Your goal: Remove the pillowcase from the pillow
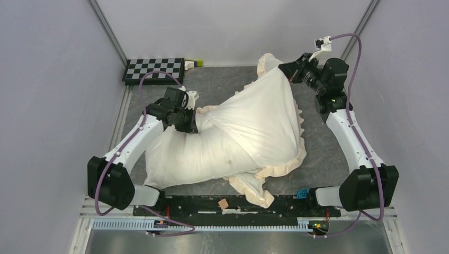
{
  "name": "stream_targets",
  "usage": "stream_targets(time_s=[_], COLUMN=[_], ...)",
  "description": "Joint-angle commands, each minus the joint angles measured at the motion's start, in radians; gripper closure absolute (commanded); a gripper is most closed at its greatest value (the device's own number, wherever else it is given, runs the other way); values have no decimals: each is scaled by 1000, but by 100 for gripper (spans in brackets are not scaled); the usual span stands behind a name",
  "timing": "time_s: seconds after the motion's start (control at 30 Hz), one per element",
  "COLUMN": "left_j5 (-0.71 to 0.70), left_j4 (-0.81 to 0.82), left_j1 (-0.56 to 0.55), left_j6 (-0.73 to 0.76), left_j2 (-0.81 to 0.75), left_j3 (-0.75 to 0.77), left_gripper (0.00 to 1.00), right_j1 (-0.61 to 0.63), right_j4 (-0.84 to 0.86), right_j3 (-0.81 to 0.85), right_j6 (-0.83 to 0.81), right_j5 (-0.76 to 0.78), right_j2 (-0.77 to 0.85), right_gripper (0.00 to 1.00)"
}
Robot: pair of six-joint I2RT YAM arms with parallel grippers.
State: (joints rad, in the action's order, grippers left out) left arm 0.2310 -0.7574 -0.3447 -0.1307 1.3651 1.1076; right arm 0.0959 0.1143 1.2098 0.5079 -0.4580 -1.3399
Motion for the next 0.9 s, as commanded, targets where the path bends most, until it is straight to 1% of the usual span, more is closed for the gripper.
stream_targets(time_s=[0.0, 0.03, 0.07, 0.17, 0.23, 0.33, 0.43, 0.57, 0.67, 0.73, 0.87], left_j5=[-215, -283, -362, -578, -671, -782, -869, -952, -1004, -1027, -989], left_j4=[-56, -37, -7, 76, 101, 105, 108, 143, 151, 140, 170], left_j1=[17, 28, 36, 63, 83, 100, 115, 132, 141, 146, 151], left_j6=[-39, -57, -73, -122, -140, -160, -184, -187, -202, -228, -229], left_j2=[-76, -132, -194, -362, -435, -486, -524, -588, -599, -598, -617], left_j3=[18, 15, 5, -44, -63, -79, -103, -129, -134, -136, -166], left_gripper=[98, 98, 98, 98, 98, 98, 98, 98, 98, 98, 98], right_j1=[-78, -89, -143, -250, -325, -428, -513, -593, -613, -614, -614], right_j4=[40, 36, 33, 29, 8, -16, -29, -46, -11, -31, -3], right_j3=[-33, -50, -70, -124, -145, -186, -232, -307, -357, -363, -398], right_j6=[15, 22, 30, 66, 77, 97, 112, 139, 158, 165, 174], right_j5=[91, 97, 100, 112, 124, 187, 228, 304, 328, 347, 344], right_j2=[14, 17, 22, 36, 54, 99, 139, 186, 209, 212, 237], right_gripper=[100, 100, 100, 100, 100, 100, 100, 100, 100, 100, 100])
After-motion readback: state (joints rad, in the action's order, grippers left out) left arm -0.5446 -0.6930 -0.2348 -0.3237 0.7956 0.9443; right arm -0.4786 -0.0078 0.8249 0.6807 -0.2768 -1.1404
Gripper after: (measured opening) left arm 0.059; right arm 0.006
